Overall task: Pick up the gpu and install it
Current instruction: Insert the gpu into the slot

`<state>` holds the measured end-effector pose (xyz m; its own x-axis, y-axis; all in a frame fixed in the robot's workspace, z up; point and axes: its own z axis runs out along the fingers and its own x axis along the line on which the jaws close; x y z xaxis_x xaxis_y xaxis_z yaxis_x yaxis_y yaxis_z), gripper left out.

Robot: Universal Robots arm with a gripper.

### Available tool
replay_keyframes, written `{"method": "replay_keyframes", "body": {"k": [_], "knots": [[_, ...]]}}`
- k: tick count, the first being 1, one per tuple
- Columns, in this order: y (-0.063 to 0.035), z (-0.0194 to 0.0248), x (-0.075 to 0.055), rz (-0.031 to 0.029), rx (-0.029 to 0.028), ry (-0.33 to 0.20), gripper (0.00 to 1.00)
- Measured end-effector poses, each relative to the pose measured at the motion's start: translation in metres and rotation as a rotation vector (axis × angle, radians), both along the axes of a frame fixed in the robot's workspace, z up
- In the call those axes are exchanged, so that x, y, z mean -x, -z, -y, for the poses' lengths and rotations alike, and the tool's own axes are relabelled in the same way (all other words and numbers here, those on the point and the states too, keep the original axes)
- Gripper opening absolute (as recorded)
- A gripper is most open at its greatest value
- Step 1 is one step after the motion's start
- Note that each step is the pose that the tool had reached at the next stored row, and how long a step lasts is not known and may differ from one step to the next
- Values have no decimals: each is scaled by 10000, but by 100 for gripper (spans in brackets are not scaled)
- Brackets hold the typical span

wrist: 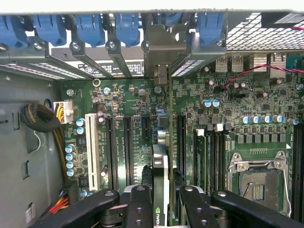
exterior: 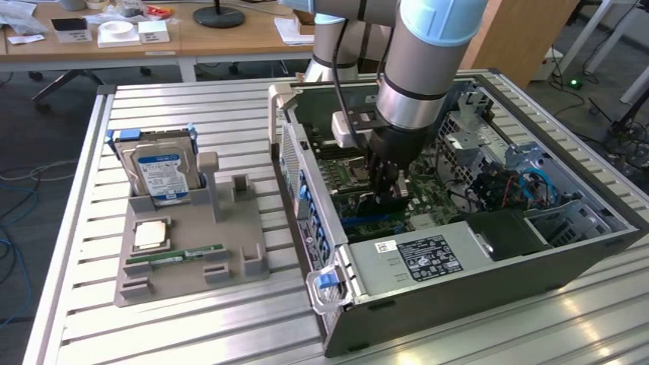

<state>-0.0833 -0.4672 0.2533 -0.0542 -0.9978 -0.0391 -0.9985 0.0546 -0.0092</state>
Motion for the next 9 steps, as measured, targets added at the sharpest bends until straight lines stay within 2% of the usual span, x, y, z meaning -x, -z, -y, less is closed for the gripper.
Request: {"method": "replay_keyframes", "body": {"k": [2, 9], "knots": [[7, 0, 0, 11, -21, -4, 27], [17, 0, 1, 17, -23, -14, 27]]}}
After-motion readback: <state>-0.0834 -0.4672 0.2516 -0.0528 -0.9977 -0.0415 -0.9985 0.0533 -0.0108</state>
